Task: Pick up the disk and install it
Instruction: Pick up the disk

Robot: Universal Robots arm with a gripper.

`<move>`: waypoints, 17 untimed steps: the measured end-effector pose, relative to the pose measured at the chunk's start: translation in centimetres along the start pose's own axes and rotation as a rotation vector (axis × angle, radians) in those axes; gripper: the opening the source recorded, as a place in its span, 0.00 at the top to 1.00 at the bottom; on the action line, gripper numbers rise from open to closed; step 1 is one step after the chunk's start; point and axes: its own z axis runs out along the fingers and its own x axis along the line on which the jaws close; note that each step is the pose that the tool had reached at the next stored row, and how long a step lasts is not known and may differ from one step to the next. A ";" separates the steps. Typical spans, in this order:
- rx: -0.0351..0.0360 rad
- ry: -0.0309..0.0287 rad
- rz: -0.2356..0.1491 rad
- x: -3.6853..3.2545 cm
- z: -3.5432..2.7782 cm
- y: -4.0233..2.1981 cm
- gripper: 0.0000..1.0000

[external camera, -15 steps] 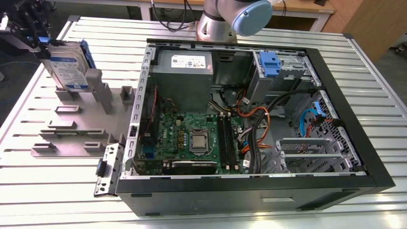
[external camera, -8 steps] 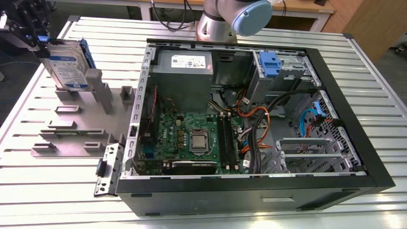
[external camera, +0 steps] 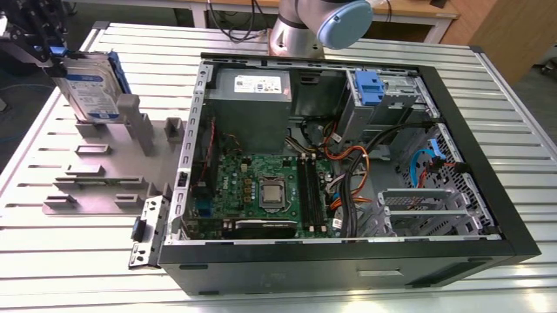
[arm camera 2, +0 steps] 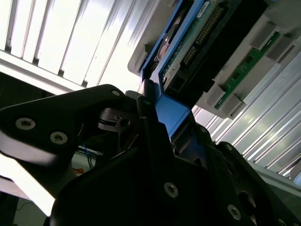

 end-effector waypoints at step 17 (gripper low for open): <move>0.0001 -0.0001 0.000 0.02 -0.88 -0.01 0.64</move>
